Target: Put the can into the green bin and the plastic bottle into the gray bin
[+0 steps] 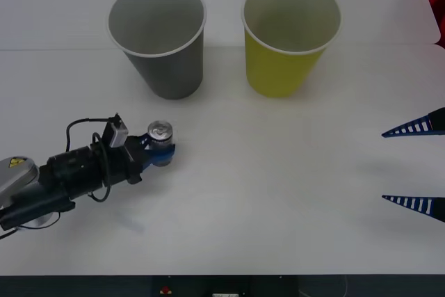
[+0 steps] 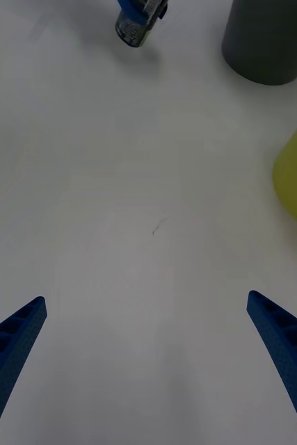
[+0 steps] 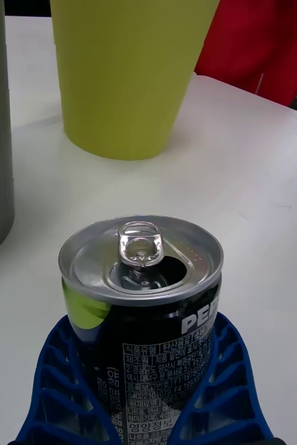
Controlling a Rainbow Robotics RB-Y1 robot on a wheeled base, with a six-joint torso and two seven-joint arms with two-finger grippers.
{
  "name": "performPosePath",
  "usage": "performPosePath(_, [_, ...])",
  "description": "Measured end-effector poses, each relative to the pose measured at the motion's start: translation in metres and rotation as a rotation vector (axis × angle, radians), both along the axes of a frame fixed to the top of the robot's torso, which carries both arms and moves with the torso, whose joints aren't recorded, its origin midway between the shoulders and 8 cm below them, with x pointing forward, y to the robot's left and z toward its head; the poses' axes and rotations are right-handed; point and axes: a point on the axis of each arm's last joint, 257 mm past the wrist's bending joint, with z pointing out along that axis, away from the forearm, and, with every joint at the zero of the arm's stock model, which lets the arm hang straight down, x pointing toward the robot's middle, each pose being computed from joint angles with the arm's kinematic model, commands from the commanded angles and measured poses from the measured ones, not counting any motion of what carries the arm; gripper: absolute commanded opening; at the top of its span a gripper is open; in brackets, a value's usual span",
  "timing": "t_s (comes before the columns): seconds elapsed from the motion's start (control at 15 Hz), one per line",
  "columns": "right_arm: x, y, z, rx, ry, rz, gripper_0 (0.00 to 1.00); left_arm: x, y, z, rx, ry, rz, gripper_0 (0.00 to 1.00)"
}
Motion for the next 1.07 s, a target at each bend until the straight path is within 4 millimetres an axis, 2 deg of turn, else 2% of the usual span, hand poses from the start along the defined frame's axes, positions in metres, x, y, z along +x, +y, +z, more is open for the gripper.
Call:
performPosePath(0.4, [0.000, 0.000, 0.000, 0.000, 0.000, 0.000, 1.00, -0.046, 0.025, 0.022, 0.080, 0.061, -0.173, 0.00])
performPosePath(0.67, [0.000, 0.000, 0.000, 0.000, 0.000, 0.000, 1.00, -0.077, 0.038, 0.056, 0.146, 0.104, -0.185, 0.00])
performPosePath(0.8, [0.000, 0.000, 0.000, 0.000, 0.000, 0.000, 1.00, -0.084, 0.032, 0.071, 0.168, 0.128, -0.178, 0.00])
performPosePath(1.07, [0.000, 0.000, 0.000, 0.000, 0.000, 0.000, 1.00, -0.091, 0.001, 0.106, 0.167, 0.171, -0.153, 0.00])
